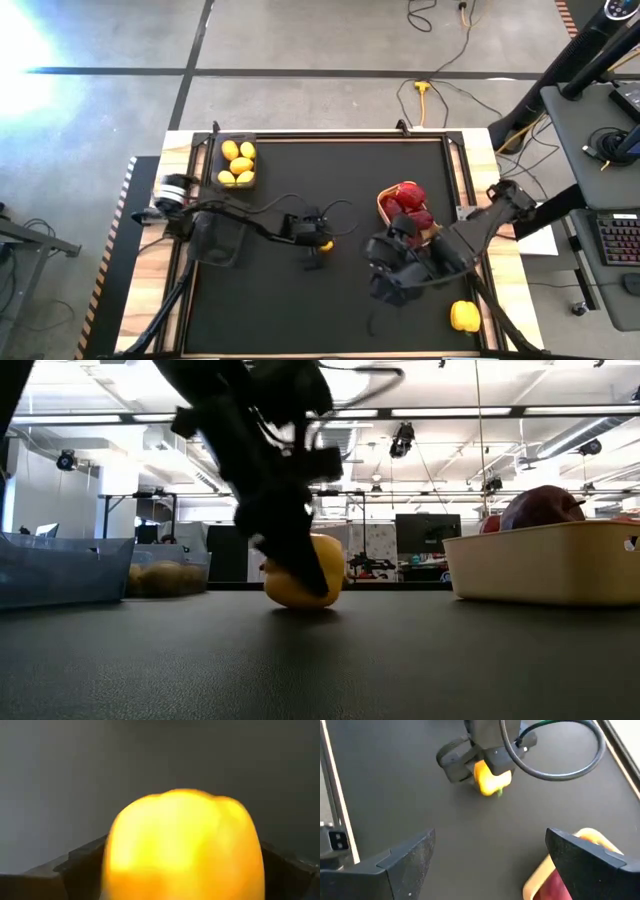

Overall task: Sort produce into baskets
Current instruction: Put the yellow bell pepper into the bottom black bin

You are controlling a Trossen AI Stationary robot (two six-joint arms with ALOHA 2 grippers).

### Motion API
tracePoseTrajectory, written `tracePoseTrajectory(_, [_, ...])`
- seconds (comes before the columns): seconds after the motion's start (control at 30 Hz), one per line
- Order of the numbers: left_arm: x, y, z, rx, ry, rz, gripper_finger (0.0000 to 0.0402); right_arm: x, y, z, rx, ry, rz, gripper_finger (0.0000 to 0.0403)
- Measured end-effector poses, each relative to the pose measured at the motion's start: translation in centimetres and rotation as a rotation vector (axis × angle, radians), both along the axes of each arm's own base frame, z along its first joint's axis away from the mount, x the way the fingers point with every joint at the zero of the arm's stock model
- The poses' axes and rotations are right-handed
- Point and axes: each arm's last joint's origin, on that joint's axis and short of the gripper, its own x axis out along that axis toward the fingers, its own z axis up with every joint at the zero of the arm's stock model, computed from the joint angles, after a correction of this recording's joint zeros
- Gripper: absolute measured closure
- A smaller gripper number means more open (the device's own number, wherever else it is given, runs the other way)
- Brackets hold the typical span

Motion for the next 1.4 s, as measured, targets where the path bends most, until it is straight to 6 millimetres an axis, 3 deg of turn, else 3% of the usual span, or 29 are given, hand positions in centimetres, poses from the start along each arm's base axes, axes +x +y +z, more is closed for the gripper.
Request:
tracePoseTrajectory(0.13, [0.8,-0.1,-0.9,0.009,0.066,0.001,0.0024,-1.7,0.9,-0.1,0.007,0.042,-0.039,0.0033])
tracePoseTrajectory(0.27, [1.1,-0.3,-0.8,-0.002,0.071,0.018,0.0061,-3.2,1.7,-0.3,0.061,0.110,-0.046,0.0033])
tracePoseTrajectory(0.37, [0.8,-0.5,0.2,-0.004,0.094,0.023,0.0095,-4.3,2.4,-1.1,0.141,0.208,-0.029,0.0033])
tracePoseTrajectory(0.47, [-0.1,-1.1,2.8,-0.007,0.127,0.023,0.0098,-5.5,2.9,-3.3,0.217,0.387,-0.004,0.0033])
tracePoseTrajectory(0.67, [-4.8,-3.6,8.8,-0.052,0.176,0.051,0.0095,-8.4,4.2,-8.4,0.171,0.663,0.083,0.0035])
tracePoseTrajectory(0.77, [-8.4,-4.6,11.4,-0.077,0.233,0.103,0.0091,-10.2,5.5,-10.1,0.128,0.716,0.207,0.0035])
tracePoseTrajectory(0.93, [-14.0,-5.1,13.9,-0.114,0.297,0.225,0.0091,-12.3,7.7,-11.9,0.159,0.734,0.383,0.0035])
tracePoseTrajectory(1.1, [-17.8,-5.0,13.3,-0.176,0.298,0.299,0.0091,-13.8,8.7,-13.3,0.192,0.698,0.326,0.0035])
tracePoseTrajectory(1.4, [-21.7,-3.0,8.9,-0.221,0.466,0.389,0.0089,-15.3,9.8,-14.6,0.256,0.687,0.196,0.0035])
